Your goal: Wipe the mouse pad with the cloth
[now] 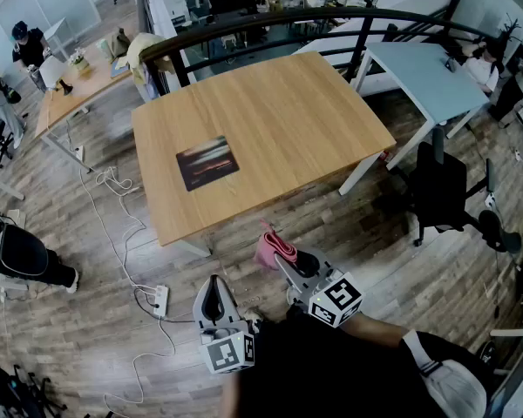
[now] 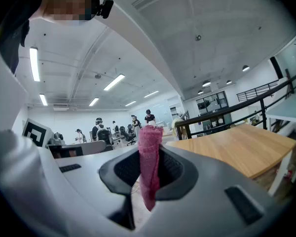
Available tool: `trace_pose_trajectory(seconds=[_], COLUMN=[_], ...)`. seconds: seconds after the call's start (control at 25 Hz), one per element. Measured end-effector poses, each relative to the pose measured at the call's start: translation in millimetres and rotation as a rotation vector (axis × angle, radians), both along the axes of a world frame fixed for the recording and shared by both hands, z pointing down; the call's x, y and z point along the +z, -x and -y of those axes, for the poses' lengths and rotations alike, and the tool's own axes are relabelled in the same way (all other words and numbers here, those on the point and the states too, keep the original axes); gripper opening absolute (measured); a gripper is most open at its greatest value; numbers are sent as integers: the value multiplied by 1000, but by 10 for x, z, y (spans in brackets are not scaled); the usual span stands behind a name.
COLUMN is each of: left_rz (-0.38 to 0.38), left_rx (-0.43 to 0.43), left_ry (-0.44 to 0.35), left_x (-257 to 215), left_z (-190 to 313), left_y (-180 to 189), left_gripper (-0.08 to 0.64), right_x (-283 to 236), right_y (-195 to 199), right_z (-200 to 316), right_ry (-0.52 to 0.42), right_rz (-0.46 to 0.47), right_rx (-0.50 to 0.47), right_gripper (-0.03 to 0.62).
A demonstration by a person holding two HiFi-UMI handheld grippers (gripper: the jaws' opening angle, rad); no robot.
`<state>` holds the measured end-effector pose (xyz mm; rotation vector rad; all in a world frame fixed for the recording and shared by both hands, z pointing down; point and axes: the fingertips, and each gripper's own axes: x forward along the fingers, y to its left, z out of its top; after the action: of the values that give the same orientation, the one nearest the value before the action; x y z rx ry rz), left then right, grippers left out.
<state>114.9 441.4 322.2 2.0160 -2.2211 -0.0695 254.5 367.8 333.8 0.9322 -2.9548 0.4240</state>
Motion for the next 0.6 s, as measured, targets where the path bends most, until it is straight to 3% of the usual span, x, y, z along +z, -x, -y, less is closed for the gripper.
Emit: trace_pose_trajectory(seconds=[0.6], left_rz=[-9], left_rx=[-10], left_ry=[0], left_x=[-15], left_z=[-65], left_y=[40], left_gripper=[23], right_x=[-10], right_y=[34], right_z=[-62], right_ry=[9], right_rz=[6], right_rx=[-5], right_gripper=[69])
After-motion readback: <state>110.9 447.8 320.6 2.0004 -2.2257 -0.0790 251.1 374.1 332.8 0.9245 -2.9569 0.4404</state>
